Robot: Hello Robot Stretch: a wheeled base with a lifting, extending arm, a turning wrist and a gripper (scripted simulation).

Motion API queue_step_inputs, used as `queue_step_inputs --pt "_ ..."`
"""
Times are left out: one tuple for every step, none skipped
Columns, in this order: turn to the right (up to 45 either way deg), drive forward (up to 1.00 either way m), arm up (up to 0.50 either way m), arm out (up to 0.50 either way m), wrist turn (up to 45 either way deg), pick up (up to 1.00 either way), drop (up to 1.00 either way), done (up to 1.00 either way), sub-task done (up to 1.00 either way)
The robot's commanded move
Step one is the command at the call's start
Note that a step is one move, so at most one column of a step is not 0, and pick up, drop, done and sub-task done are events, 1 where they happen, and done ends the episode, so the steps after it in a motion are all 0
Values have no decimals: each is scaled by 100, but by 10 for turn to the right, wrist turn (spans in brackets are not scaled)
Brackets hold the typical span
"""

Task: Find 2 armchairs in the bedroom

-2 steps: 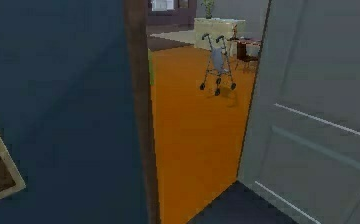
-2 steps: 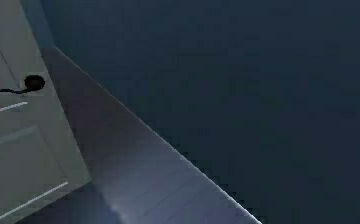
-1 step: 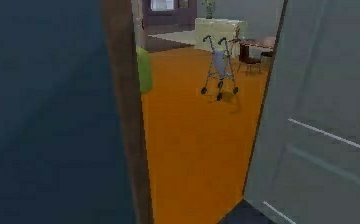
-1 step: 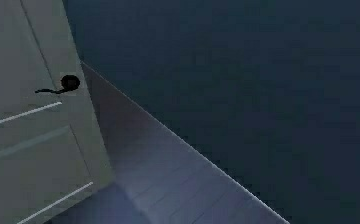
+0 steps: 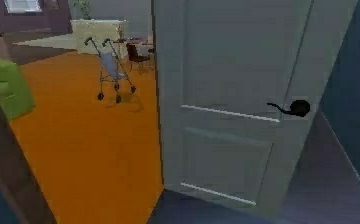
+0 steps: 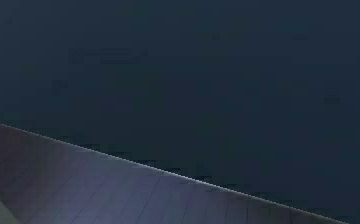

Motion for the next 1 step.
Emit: queue_step_inputs --pt "0 50 0 0 0 0 0 0 0"
